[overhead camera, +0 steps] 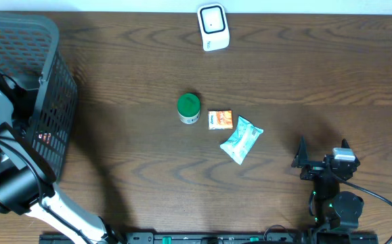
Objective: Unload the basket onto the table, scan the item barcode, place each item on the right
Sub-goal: 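Reach the left gripper into the basket and grasp the chocolate bar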
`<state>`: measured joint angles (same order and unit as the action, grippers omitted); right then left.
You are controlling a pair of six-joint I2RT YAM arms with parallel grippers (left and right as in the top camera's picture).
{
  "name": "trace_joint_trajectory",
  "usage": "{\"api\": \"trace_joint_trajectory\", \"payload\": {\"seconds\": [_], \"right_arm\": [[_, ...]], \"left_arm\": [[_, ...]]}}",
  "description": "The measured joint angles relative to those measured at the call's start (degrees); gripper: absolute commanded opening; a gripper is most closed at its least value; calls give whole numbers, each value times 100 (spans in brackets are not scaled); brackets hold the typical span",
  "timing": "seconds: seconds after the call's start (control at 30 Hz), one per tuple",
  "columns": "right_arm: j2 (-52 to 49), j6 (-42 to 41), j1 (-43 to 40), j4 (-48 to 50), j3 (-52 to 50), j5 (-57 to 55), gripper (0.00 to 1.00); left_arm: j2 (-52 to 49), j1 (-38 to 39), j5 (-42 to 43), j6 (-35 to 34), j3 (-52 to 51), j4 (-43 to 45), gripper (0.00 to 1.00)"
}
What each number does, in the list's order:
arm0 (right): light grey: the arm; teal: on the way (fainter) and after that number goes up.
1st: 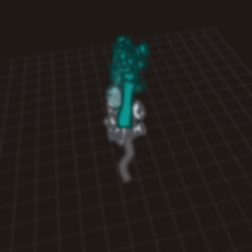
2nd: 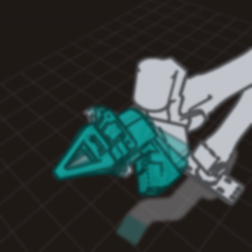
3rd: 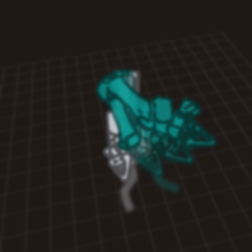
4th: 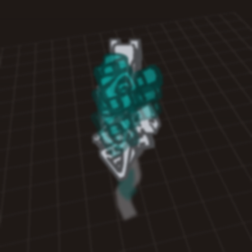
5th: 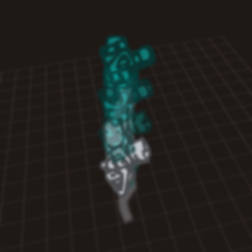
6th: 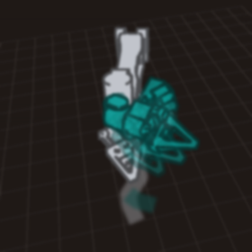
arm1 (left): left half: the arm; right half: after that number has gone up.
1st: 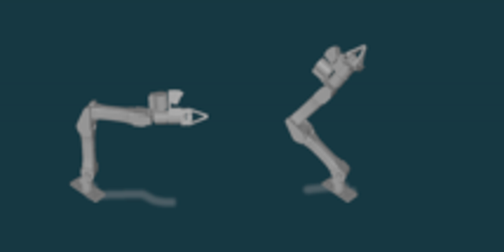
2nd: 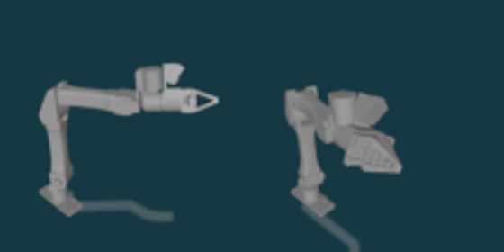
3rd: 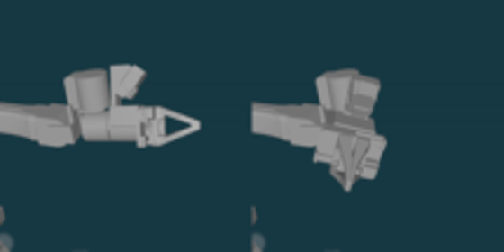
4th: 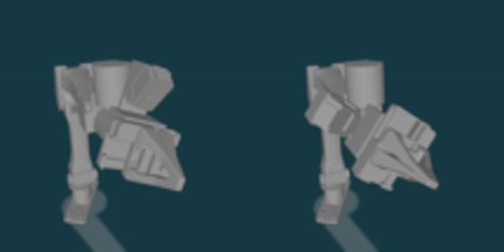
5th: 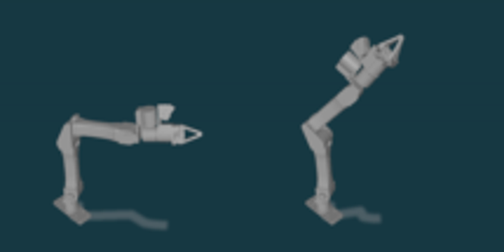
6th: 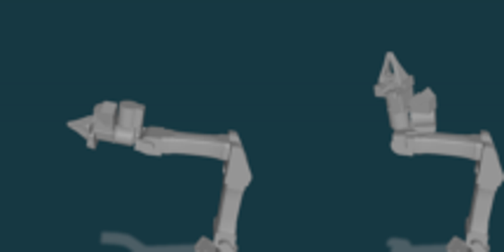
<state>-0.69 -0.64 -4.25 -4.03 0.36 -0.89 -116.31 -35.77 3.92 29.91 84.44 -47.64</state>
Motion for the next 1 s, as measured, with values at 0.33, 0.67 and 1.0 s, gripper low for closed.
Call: {"api": "trace_joint_trajectory", "payload": {"seconds": [0.33, 0.67, 1.0], "right_arm": [[0, 0, 0, 0, 0, 2, 99], [0, 0, 0, 0, 0, 2, 99], [0, 0, 0, 0, 0, 2, 99]], "left_arm": [[-13, 0, 20, -337, 4, 404, 65], [-28, 0, -7, -553, 13, 457, 9], [-20, 0, -4, -605, 20, 457, 7]]}}
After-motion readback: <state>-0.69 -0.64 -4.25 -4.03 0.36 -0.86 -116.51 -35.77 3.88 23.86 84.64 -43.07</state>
